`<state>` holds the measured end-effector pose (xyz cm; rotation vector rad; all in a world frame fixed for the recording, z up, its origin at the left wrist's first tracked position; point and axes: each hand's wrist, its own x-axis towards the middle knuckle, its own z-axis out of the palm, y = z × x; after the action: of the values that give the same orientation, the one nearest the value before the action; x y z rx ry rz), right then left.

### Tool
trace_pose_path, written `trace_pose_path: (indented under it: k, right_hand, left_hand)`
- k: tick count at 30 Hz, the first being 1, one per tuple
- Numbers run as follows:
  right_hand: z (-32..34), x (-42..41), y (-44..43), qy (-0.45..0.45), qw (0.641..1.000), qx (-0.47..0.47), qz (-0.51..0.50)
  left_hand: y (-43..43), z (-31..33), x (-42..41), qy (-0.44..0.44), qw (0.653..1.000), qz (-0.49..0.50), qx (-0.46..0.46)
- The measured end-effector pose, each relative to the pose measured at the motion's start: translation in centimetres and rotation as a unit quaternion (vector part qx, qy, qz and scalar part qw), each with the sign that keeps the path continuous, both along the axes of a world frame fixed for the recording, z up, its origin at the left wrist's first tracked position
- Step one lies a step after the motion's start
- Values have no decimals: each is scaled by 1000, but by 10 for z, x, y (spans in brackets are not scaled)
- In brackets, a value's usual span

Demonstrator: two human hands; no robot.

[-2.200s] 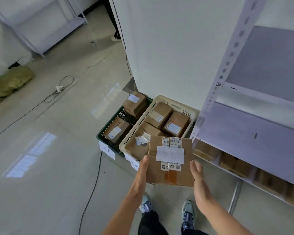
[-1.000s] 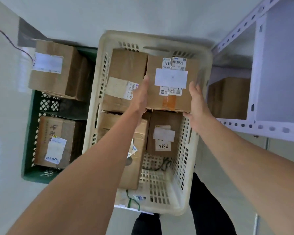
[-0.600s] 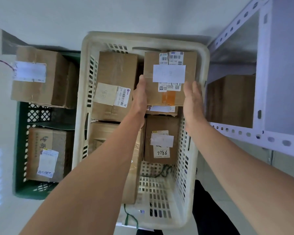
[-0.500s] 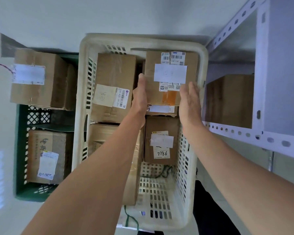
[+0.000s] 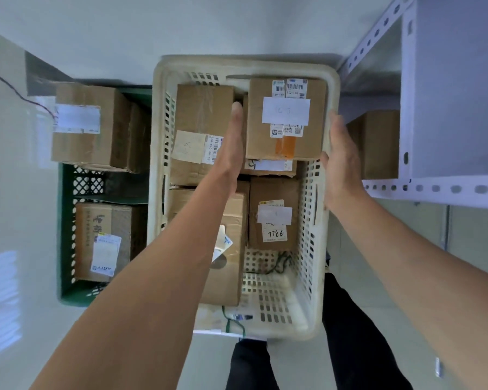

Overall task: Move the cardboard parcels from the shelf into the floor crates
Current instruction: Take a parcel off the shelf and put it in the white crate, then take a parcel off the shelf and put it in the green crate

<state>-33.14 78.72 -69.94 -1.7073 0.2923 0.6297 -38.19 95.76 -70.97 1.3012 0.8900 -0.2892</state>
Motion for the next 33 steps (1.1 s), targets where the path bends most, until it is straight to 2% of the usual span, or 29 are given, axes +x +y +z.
trace_pose_path:
  k: [6,19,26,33]
  right_hand:
    - [78,-39,2,-37,998,30,37]
    - [307,-147,-36,-88,990,105,-36]
    - [391,-181,-129,-113,986,101,-63]
    - [445,-219,-289,-144,975,102,-137]
  left_hand:
    - [1,107,-58,-44,998,-35,-3]
    - [-44,336,-140,-132,987,-94,10]
    - [-122,403,-178,-150,980,-132,3]
    - [-255,446,-207,-168,969,-181,8]
